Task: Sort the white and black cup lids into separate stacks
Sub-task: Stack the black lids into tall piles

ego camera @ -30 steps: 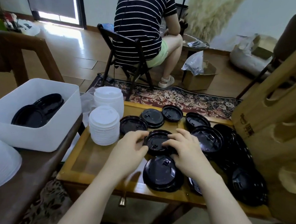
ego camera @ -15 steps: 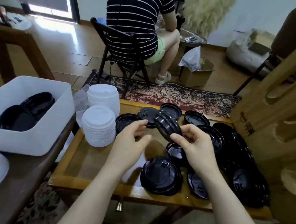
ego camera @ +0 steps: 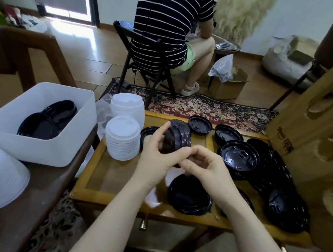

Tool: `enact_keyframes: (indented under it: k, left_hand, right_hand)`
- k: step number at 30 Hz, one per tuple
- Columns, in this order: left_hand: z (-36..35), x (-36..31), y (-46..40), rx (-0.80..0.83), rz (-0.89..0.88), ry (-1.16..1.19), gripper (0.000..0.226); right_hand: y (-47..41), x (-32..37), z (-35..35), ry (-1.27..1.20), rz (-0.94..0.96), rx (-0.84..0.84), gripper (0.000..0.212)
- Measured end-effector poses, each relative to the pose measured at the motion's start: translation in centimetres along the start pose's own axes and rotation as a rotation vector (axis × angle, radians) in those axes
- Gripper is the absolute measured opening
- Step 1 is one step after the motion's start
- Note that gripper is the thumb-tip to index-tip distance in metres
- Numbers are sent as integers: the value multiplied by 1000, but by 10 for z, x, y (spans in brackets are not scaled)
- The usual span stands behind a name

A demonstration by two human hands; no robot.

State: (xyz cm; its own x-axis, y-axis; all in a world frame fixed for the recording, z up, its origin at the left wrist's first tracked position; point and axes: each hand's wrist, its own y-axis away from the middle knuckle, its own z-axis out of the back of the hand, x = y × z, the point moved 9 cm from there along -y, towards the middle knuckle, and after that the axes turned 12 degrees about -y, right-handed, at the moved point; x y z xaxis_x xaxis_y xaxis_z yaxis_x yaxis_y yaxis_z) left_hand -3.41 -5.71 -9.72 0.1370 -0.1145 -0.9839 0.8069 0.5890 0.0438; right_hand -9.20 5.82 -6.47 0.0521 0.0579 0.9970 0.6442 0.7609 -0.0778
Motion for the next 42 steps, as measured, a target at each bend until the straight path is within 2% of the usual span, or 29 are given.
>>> enact_keyframes:
  k: [3, 8, 12, 15, 20, 23, 26, 30, 32, 40, 42]
  left_hand:
    - [8, -13, 3, -114, -132, -170, 95]
    - [17, -14, 1, -121, -147, -146, 77]
    - [22, -8, -1, -125, -105, -130, 89]
    - [26, -3, -2, -155, -59, -101, 97]
    - [27, -9, 0, -133, -74, -30, 98]
    - [24, -17, 5, -127, -122, -154, 99]
    - [16, -30, 10, -55, -247, -329, 104]
    - [-9, -33, 16, 221, -369, -502, 109]
    - [-16, -30, 18, 303, -386, -537, 109]
    - [-16, -25, 20, 405, -349, -520, 97]
    - [-17, -25, 21, 412, -345, -512, 97]
  right_hand:
    - [-3, -9, 7, -85, -36, -32, 9]
    - [-7, -20, 11, -358, -108, -92, 13]
    - [-9, -19, 18, -518, -143, -174, 18]
    - [-8, -21, 16, -617, -174, -169, 24]
    - [-9, -21, 15, -635, -176, -162, 24]
    - [-8, -20, 16, -502, -162, -141, 19]
    - [-7, -19, 16, -381, -143, -139, 20]
    - [-7, -17, 16, -399, -151, -141, 29]
    - [-7, -16, 18, -440, -167, -141, 24]
    - [-4, -16, 19, -386, -236, -67, 17]
    - [-4, -15, 17, -396, -236, -65, 23]
